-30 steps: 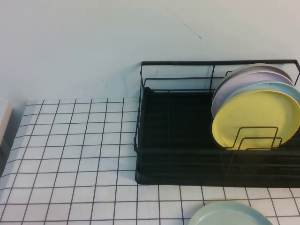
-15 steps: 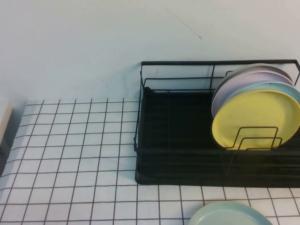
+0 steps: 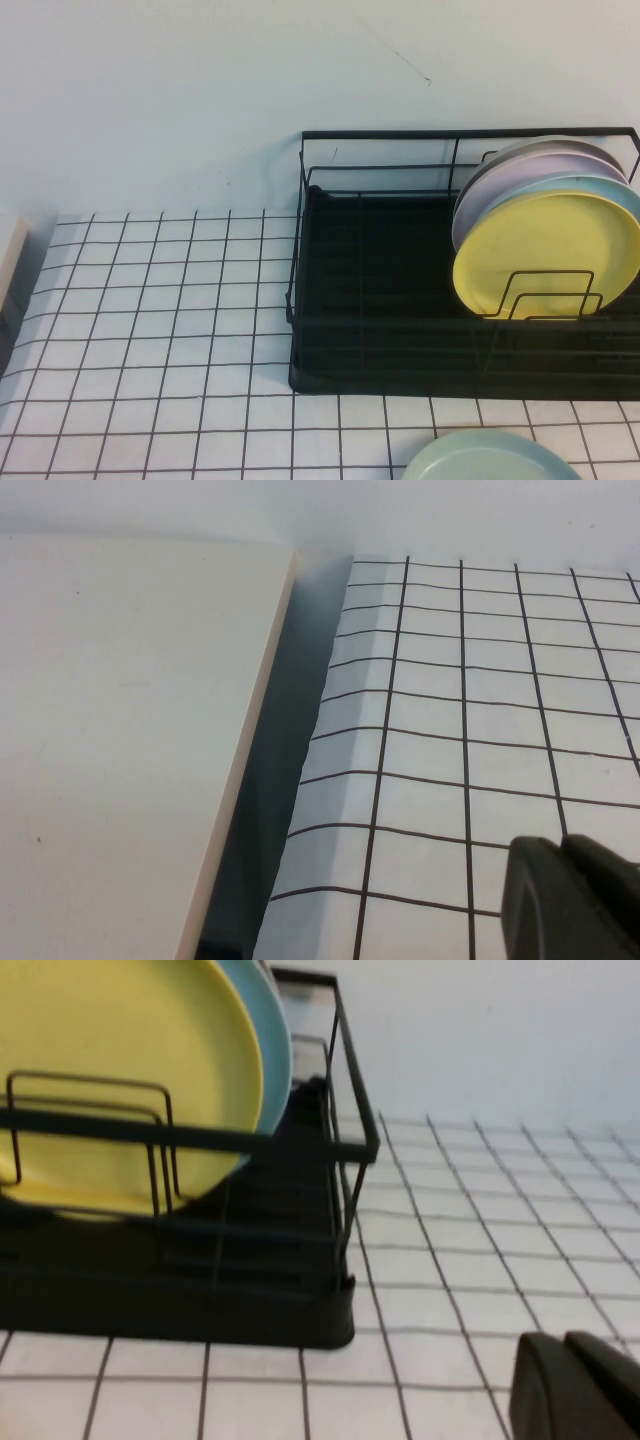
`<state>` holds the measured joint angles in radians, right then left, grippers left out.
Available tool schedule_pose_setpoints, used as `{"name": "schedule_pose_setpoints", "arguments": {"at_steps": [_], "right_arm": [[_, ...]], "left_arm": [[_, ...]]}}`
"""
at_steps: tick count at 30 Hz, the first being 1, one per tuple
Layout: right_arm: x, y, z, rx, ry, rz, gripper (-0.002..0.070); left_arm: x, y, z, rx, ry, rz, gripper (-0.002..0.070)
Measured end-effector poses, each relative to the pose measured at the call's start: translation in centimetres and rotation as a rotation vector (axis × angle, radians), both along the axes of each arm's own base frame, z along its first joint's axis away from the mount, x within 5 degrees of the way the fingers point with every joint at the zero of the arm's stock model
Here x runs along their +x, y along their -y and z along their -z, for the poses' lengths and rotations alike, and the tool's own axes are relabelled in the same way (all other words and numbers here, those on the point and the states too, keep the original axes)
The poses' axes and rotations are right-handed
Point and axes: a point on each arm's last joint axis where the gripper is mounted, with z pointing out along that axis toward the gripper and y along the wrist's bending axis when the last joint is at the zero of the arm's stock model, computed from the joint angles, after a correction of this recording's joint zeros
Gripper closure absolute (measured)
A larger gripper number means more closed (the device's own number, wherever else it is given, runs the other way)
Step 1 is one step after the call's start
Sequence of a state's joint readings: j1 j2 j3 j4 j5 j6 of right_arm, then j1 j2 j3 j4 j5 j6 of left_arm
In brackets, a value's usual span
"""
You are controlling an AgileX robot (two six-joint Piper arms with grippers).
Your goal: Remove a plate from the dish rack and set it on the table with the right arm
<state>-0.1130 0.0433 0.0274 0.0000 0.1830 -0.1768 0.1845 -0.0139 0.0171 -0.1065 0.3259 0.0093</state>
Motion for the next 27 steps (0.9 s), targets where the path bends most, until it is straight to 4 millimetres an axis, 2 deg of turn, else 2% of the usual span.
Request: {"name": "schedule_pose_setpoints", "arguments": {"at_steps": [5, 27], "right_arm": [[-0.43, -0.04, 1.17, 0.043, -0.12, 0.01, 0.0678], [-0.54, -0.04, 1.17, 0.057, -0.124, 0.016, 0.0678]], "left_arm": [[0.0, 0.0, 0.0, 0.0, 0.0, 0.0, 0.0678], [0.0, 0.0, 0.0, 0.0, 0.0, 0.0, 0.0678]]}}
